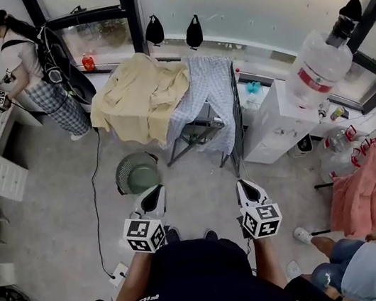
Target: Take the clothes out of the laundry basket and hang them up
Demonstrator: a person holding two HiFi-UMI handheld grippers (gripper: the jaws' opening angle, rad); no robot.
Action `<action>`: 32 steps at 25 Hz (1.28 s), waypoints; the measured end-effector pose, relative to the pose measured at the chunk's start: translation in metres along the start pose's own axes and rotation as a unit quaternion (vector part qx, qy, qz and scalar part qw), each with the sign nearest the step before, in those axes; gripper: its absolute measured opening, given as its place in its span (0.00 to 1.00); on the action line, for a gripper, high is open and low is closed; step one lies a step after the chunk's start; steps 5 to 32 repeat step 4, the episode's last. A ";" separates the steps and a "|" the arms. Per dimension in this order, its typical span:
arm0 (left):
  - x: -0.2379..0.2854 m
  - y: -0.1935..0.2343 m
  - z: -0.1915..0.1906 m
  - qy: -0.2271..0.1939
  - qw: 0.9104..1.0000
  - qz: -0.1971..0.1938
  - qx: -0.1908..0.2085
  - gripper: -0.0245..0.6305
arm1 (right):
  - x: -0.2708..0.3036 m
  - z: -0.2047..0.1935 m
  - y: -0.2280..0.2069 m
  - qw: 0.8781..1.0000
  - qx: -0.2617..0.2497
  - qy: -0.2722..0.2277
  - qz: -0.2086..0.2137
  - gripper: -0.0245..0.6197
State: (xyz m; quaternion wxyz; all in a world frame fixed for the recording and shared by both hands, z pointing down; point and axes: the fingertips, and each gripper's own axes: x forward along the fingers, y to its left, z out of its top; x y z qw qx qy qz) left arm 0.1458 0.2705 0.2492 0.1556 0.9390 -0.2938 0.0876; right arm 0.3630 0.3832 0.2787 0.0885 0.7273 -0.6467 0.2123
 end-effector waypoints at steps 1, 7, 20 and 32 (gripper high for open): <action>-0.001 -0.003 -0.002 0.002 1.000 -0.003 -0.002 0.07 | -0.002 -0.001 -0.002 1.000 0.000 0.004 -0.001 0.04; -0.003 -0.011 -0.004 0.007 1.000 -0.009 -0.004 0.07 | -0.008 -0.001 -0.008 1.000 0.000 0.009 -0.004 0.04; -0.003 -0.011 -0.004 0.007 1.000 -0.009 -0.004 0.07 | -0.008 -0.001 -0.008 1.000 0.000 0.009 -0.004 0.04; -0.003 -0.011 -0.004 0.007 1.000 -0.009 -0.004 0.07 | -0.008 -0.001 -0.008 1.000 0.000 0.009 -0.004 0.04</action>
